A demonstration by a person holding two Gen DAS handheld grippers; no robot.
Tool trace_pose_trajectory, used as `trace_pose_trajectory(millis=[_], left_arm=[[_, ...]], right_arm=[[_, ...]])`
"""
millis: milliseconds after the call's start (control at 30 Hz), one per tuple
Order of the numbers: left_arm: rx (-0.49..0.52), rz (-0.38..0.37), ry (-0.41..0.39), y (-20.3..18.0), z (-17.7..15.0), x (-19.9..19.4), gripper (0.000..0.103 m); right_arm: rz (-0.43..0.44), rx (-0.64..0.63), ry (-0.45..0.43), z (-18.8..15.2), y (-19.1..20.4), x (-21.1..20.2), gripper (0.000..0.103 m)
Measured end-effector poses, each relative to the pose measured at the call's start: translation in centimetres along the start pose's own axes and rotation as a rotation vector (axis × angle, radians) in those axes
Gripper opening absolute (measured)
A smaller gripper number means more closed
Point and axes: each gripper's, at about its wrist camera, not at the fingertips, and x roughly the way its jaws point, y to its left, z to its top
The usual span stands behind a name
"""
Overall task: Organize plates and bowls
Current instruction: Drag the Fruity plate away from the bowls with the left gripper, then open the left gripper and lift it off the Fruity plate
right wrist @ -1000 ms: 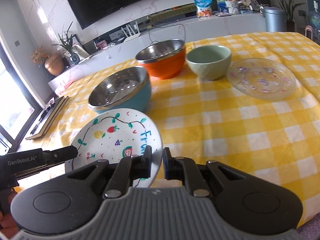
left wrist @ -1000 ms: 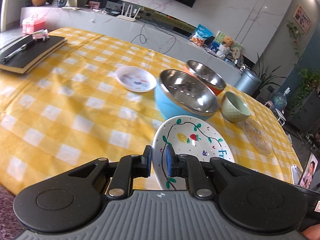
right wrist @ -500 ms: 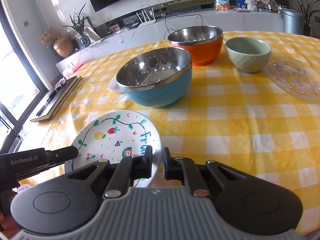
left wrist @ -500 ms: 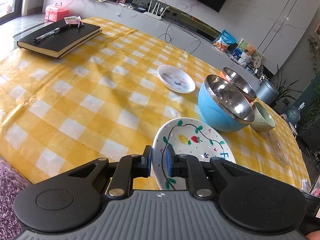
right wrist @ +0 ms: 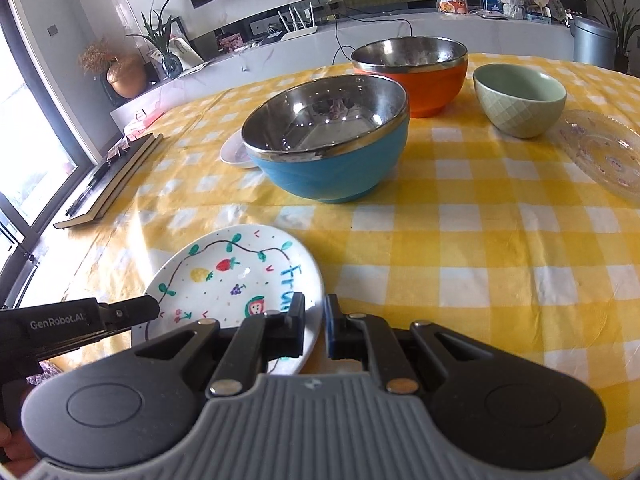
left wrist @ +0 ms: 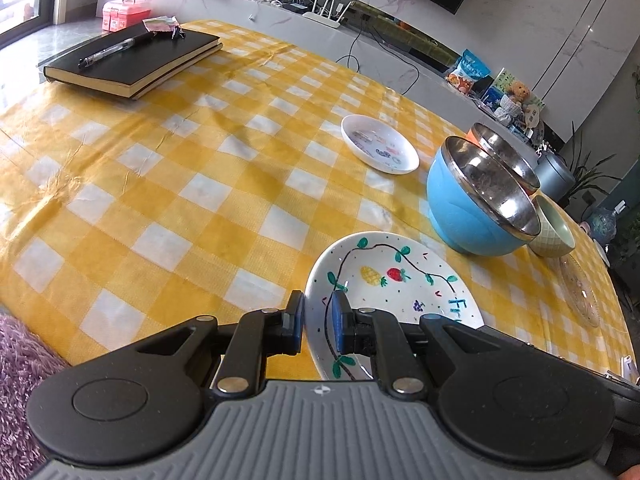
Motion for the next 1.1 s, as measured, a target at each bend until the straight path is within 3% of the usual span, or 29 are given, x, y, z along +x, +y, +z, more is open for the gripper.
trace_pose_trajectory(millis=[200, 333, 433, 500, 667, 833, 1067, 1100], left_arm=[[0.044, 0.022, -0.003, -0.5, -0.1, 0.0, 0.016], [0.023, 0.012, -0.011, -0.3, 0.0, -0.2, 0.018], [0.035, 0.024, -0.048, -0.6, 0.3, -0.9, 0.027], [0.067, 0.048, -0.077, -1.3, 0.4, -1.4, 0.032], [0.110, 0.021, -0.099, -3.0, 0.6, -2.4, 0.048], [0.197, 0.004, -0.118, -6.0, 0.2, -3.2, 0.051], [0.264, -0.026, -0.110, -9.9, -0.6, -3.4, 0.052], [0.266, -0.029, -0.110, -10.4, -0.7, -3.4, 0.053]], right_arm=[[-0.001, -0.013, -0.001, -0.2, 0.3, 0.0, 0.012], [0.018, 0.011, 0.001, -0.2, -0.1, 0.0, 0.015], [0.016, 0.008, -0.014, -0.1, -0.3, -0.4, 0.024], [0.019, 0.001, -0.029, 0.0, -0.3, -0.8, 0.025], [0.061, -0.014, -0.105, 0.2, -0.8, -2.6, 0.034], [0.049, -0.060, -0.174, 0.0, -1.5, -4.5, 0.044], [0.027, -0.076, -0.253, -0.3, -4.0, -6.9, 0.051], [0.013, -0.074, -0.266, -0.3, -4.4, -7.3, 0.056]])
